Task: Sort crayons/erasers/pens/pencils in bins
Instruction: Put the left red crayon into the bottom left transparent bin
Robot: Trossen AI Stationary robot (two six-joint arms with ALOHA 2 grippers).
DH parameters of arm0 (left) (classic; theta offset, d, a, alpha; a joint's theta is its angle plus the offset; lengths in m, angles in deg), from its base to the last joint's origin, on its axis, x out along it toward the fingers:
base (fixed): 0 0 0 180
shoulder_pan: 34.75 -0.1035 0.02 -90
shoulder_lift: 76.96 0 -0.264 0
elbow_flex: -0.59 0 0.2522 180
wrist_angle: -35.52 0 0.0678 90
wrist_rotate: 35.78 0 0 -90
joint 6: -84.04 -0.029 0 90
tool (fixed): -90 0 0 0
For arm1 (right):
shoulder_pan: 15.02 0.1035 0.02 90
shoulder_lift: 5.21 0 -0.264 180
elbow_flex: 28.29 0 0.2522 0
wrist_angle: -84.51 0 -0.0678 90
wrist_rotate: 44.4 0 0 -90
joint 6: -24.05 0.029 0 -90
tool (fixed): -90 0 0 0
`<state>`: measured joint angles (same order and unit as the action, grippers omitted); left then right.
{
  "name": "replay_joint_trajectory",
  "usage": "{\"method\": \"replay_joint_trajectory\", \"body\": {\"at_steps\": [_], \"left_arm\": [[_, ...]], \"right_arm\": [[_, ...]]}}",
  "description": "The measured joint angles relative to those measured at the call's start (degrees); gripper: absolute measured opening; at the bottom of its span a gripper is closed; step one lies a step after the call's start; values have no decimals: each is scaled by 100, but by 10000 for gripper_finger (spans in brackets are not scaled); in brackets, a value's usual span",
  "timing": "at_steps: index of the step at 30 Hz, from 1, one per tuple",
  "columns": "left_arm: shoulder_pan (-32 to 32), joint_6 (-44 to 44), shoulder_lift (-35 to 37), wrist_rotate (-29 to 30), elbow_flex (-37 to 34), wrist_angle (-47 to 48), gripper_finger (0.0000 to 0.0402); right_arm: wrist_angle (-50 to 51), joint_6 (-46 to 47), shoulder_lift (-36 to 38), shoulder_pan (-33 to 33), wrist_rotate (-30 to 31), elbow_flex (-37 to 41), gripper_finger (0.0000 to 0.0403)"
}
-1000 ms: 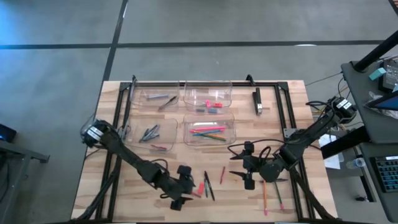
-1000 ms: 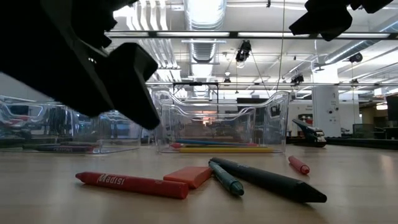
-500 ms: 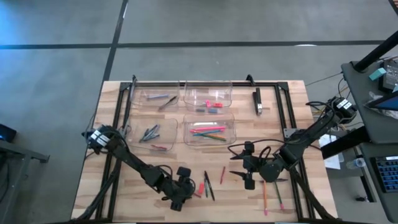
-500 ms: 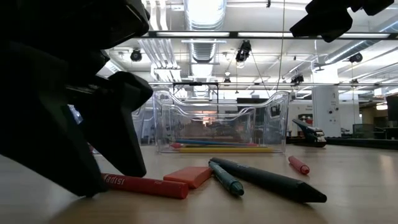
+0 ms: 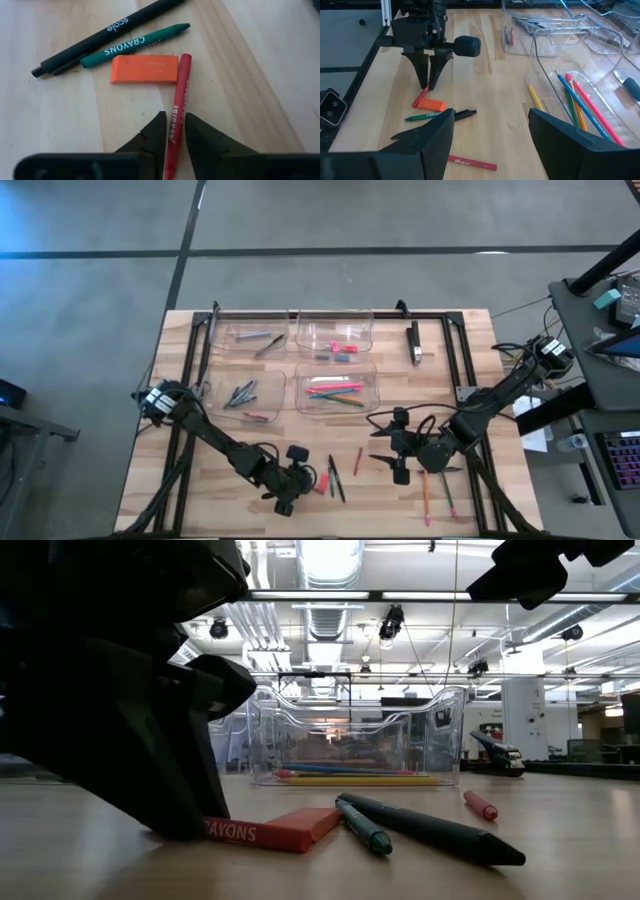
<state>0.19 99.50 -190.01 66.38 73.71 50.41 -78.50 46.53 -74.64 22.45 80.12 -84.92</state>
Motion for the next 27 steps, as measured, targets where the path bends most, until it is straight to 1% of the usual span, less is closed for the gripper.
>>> {"method": "replay_joint_trajectory", "body": {"at_steps": [4, 8, 12, 15, 19, 25, 27], "left_arm": [[0, 7, 0, -61, 4, 45, 31], [-7, 7, 213, -176, 0, 107, 9], [8, 11, 657, -437, -43, 523, 8], [27, -68, 1150, -390, -30, 945, 7], [11, -119, 1988, 216, 7, 1707, 6], [-6, -257, 3432, 1550, -17, 3329, 5], [-83, -199, 3872, 1889, -114, 3858, 5]], "right_arm": [[0, 2, 0, 0, 0, 4, 247], [-1, 2, 0, 0, 0, 4, 247], [-4, 2, 0, 0, 0, 4, 247], [-2, 2, 0, 0, 2, 4, 247], [-6, 2, 0, 0, 2, 7, 247], [-4, 2, 0, 0, 2, 7, 247], [-7, 2, 0, 0, 2, 12, 247]]}}
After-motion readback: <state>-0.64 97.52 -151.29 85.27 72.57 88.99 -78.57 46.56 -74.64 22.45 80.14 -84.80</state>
